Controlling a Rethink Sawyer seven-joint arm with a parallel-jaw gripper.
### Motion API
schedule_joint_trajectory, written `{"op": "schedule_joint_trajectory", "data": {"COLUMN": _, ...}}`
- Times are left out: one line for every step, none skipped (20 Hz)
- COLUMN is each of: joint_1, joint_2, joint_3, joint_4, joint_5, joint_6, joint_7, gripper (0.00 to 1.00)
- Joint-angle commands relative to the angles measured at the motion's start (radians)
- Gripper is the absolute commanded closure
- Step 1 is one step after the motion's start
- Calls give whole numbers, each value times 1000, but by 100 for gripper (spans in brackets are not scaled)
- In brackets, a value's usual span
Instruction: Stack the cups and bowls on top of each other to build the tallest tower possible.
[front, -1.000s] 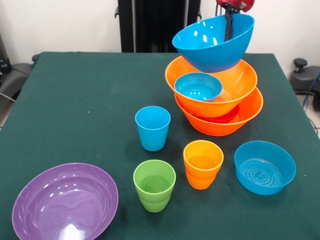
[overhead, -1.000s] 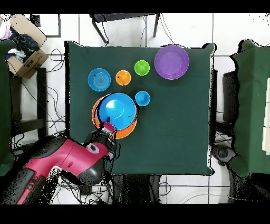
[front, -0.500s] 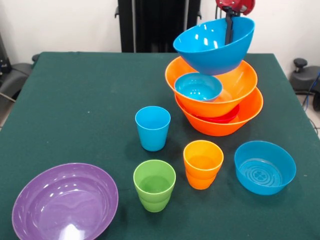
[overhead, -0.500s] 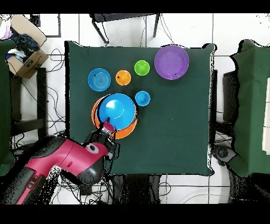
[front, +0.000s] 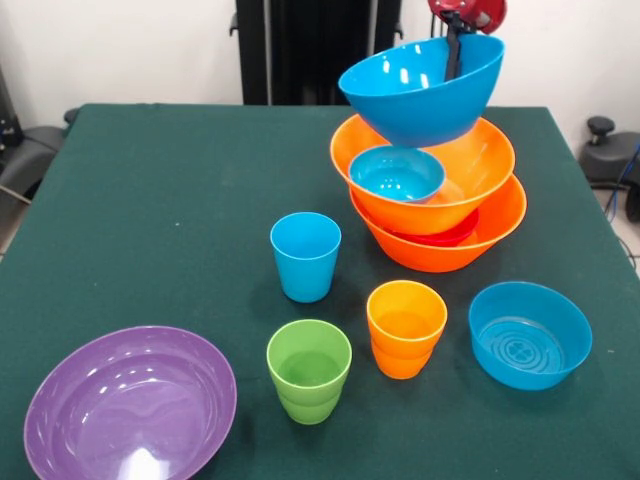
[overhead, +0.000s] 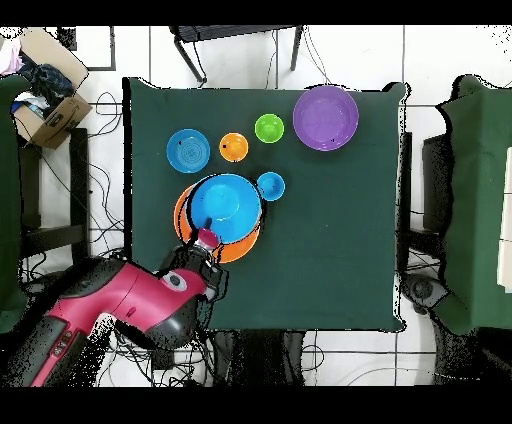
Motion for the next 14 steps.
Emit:
{"op": "schedule_joint_trajectory", "data": {"joint_1": -50, "joint_2": -20, "joint_3": 234, "joint_4": 12, "joint_5": 78, "joint_6": 101, "joint_7": -378, "gripper": 100}}
{"op": "schedule_joint_trajectory", "data": {"joint_1": -58, "joint_2": -25, "joint_3": 242, "joint_4": 14, "joint_5": 80, "joint_6": 95, "joint_7": -384, "gripper": 100}}
{"op": "schedule_joint_trajectory", "data": {"joint_1": -62, "joint_2": -28, "joint_3": 248, "joint_4": 15, "joint_5": 83, "joint_6": 98, "joint_7": -389, "gripper": 100}}
{"op": "schedule_joint_trajectory", "data": {"joint_1": -66, "joint_2": -32, "joint_3": 254, "joint_4": 17, "joint_5": 85, "joint_6": 100, "joint_7": -394, "gripper": 100}}
{"op": "schedule_joint_trajectory", "data": {"joint_1": -63, "joint_2": -26, "joint_3": 254, "joint_4": 16, "joint_5": 72, "joint_6": 95, "joint_7": -378, "gripper": 100}}
{"op": "schedule_joint_trajectory", "data": {"joint_1": -65, "joint_2": -25, "joint_3": 257, "joint_4": 16, "joint_5": 64, "joint_6": 89, "joint_7": -373, "gripper": 100}}
{"op": "schedule_joint_trajectory", "data": {"joint_1": -70, "joint_2": -26, "joint_3": 262, "joint_4": 16, "joint_5": 64, "joint_6": 86, "joint_7": -377, "gripper": 100}}
{"op": "schedule_joint_trajectory", "data": {"joint_1": -74, "joint_2": -27, "joint_3": 266, "joint_4": 16, "joint_5": 64, "joint_6": 82, "joint_7": -378, "gripper": 100}}
{"op": "schedule_joint_trajectory", "data": {"joint_1": -76, "joint_2": -26, "joint_3": 270, "joint_4": 17, "joint_5": 67, "joint_6": 84, "joint_7": -380, "gripper": 100}}
{"op": "schedule_joint_trajectory", "data": {"joint_1": -78, "joint_2": -27, "joint_3": 272, "joint_4": 18, "joint_5": 75, "joint_6": 86, "joint_7": -377, "gripper": 100}}
{"op": "schedule_joint_trajectory", "data": {"joint_1": -84, "joint_2": -31, "joint_3": 277, "joint_4": 21, "joint_5": 87, "joint_6": 87, "joint_7": -389, "gripper": 100}}
{"op": "schedule_joint_trajectory", "data": {"joint_1": -83, "joint_2": -28, "joint_3": 276, "joint_4": 23, "joint_5": 85, "joint_6": 87, "joint_7": -379, "gripper": 100}}
{"op": "schedule_joint_trajectory", "data": {"joint_1": -82, "joint_2": -24, "joint_3": 275, "joint_4": 25, "joint_5": 83, "joint_6": 87, "joint_7": -370, "gripper": 100}}
{"op": "schedule_joint_trajectory", "data": {"joint_1": -79, "joint_2": -18, "joint_3": 272, "joint_4": 28, "joint_5": 75, "joint_6": 85, "joint_7": -348, "gripper": 100}}
